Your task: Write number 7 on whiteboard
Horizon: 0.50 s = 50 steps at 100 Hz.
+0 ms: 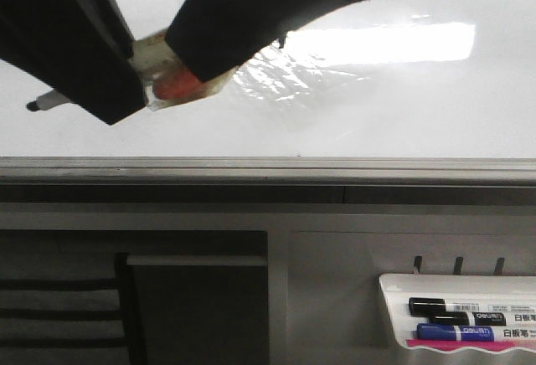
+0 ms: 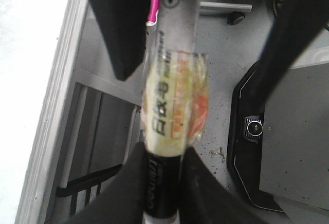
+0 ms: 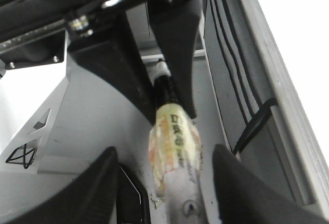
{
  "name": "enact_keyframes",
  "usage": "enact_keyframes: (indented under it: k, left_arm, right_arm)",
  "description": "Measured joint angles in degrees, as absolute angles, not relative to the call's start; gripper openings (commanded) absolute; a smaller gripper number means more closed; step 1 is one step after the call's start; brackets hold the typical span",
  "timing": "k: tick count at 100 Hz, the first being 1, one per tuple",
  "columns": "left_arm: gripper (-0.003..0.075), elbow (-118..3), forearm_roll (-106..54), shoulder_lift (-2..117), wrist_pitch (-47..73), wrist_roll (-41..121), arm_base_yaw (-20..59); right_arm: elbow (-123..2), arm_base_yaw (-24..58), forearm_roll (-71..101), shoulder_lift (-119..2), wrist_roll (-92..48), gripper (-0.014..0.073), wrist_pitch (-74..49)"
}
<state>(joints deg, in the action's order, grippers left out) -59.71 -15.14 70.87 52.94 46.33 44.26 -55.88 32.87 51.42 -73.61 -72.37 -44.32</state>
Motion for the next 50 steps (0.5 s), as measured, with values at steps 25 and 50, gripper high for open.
enact_keyframes:
  k: [25,50]
  left_arm:
    - [-0.002,-59.71,-14.96,70.87,52.94,46.59,44.26]
    - [-0.0015,-59.71,-14.17,70.87,53.04,47.91,44.37]
  right_arm:
    - [-55.88,32.87,51.62,-73.61,-72.65,0.0139,-43.95]
    - [-55.88,32.87,51.62,-73.61,-73.09,-0.0039,-44.12]
